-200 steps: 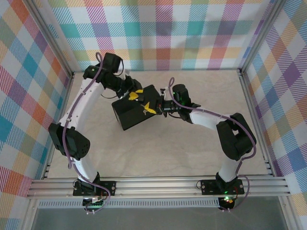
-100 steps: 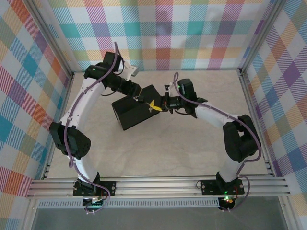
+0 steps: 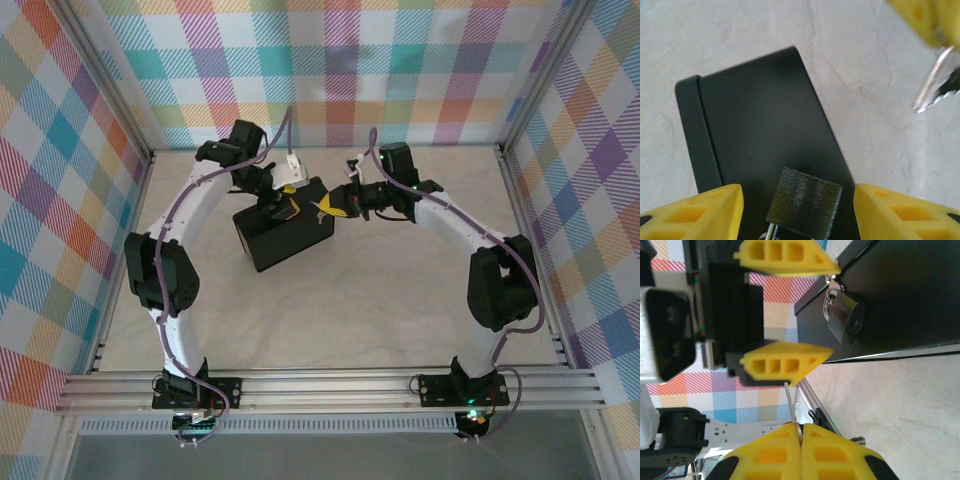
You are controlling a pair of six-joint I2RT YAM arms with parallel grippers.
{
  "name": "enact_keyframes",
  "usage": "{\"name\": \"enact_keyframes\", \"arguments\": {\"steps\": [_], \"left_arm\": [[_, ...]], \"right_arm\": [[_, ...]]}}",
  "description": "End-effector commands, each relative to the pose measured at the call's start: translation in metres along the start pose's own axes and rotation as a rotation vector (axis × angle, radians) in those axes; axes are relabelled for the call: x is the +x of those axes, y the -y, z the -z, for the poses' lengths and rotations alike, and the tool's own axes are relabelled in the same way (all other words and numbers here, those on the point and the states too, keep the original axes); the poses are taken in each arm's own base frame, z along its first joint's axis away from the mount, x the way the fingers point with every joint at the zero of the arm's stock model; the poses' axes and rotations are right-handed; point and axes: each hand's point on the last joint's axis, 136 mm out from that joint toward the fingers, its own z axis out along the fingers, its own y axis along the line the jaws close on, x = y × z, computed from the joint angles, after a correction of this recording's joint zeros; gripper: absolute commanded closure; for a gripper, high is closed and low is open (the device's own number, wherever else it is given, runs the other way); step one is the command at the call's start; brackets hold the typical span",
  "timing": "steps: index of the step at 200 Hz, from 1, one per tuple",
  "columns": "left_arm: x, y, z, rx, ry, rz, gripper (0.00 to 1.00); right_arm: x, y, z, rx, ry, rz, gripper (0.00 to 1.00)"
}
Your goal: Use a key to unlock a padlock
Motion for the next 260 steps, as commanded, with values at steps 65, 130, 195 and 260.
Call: {"name": "enact_keyframes", "arguments": {"steps": [65, 130, 195, 260], "left_arm": [[0.011, 0.000, -0.005, 0.078, 0.014, -0.158, 0.51], [0.024, 0.008, -0.017, 0.090, 0.002, -0.153, 0.59], [0.006, 0.010, -0.016, 0.101, 0.105, -0.212, 0.88], [-0.020, 0.011, 0.006, 0.095, 0.289, -0.222, 0.92]], "right_arm": [[-0.007, 0.016, 0.001, 0.012, -0.081, -0.062, 0.92], [-0.017, 0.017, -0.001, 0.012, -0.087, -0.066, 0.92], [-0.023, 0.016, -0.003, 0.031, -0.116, -0.053, 0.91], [-0.021, 0.009, -0.001, 0.044, -0.173, -0.056, 0.91]]}}
